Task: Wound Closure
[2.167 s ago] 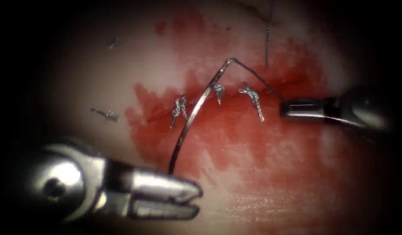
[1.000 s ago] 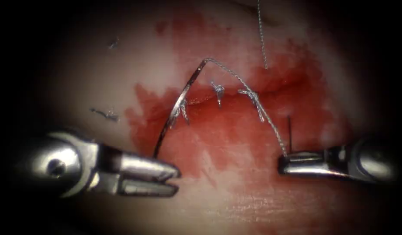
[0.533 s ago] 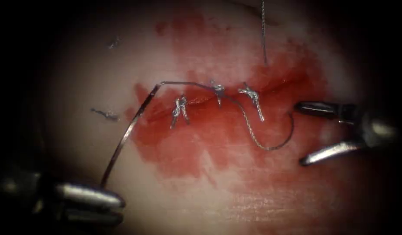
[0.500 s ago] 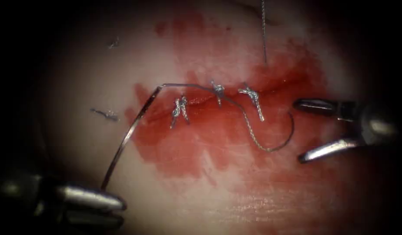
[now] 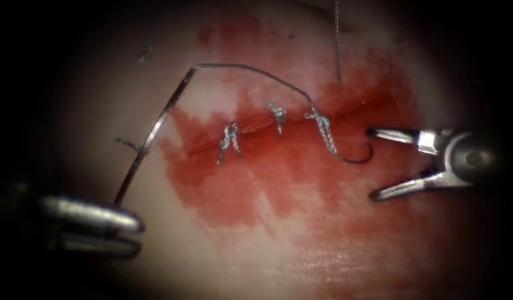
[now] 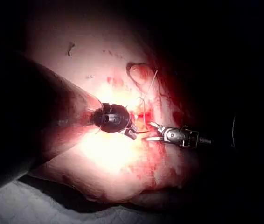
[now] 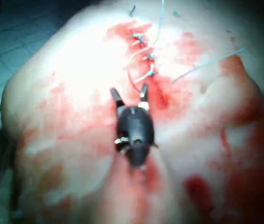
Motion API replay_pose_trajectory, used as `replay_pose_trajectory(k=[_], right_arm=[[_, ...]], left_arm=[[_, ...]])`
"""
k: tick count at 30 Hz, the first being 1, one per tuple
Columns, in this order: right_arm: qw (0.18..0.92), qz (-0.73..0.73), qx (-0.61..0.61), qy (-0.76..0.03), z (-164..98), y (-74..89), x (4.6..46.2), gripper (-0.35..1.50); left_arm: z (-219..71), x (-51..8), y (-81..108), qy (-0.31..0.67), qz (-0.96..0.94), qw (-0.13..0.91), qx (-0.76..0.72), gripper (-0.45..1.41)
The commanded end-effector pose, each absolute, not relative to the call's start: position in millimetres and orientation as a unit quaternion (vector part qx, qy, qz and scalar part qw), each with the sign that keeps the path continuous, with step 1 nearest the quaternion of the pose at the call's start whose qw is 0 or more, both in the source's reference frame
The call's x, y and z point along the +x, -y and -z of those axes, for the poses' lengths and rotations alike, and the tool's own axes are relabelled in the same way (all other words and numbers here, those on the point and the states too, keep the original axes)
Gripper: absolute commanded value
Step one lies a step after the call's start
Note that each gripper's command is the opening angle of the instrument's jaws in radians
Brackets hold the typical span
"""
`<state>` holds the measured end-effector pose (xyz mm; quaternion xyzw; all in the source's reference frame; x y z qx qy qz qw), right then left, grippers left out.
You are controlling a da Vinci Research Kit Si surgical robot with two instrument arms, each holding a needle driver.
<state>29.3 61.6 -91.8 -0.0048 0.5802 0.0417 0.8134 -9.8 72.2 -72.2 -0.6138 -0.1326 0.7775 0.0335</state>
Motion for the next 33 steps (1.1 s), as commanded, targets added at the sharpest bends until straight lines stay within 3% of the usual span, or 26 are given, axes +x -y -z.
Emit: replay_pose_trajectory(k=[1,5,9,11,13,14,15,33], right_arm=[[0.813,-0.037,-0.02,-0.58,91.3,-61.8,30.3,1.01],[0.814,-0.014,-0.056,-0.578,91.5,-61.4,31.3,0.84],[0.814,-0.008,-0.062,-0.577,91.7,-61.1,31.7,0.52],[0.818,-0.003,-0.061,-0.573,91.3,-61.3,31.2,0.15],[0.823,-0.007,-0.065,-0.564,90.8,-61.8,30.5,0.02],[0.827,-0.008,-0.066,-0.558,90.4,-62.0,30.0,-0.3],[0.829,-0.007,-0.064,-0.556,90.2,-62.1,29.8,-0.35],[0.826,0.013,-0.021,-0.563,92.7,-59.9,30.5,-0.35]], left_arm=[[71.8,-10.6,-72.4,0.13,-0.778,0.033,-0.614,-0.35],[71.5,-11.3,-71.9,0.129,-0.777,0.033,-0.615,-0.35],[71.5,-11.3,-71.9,0.129,-0.777,0.032,-0.615,-0.35],[71.5,-11.2,-71.9,0.129,-0.777,0.032,-0.615,-0.35],[71.5,-11.2,-71.9,0.129,-0.777,0.032,-0.615,-0.35],[71.5,-11.2,-71.9,0.129,-0.777,0.032,-0.615,-0.35],[71.5,-11.2,-71.9,0.129,-0.777,0.032,-0.615,-0.35],[70.7,-11.7,-71.6,0.127,-0.777,0.03,-0.615,-0.35]])
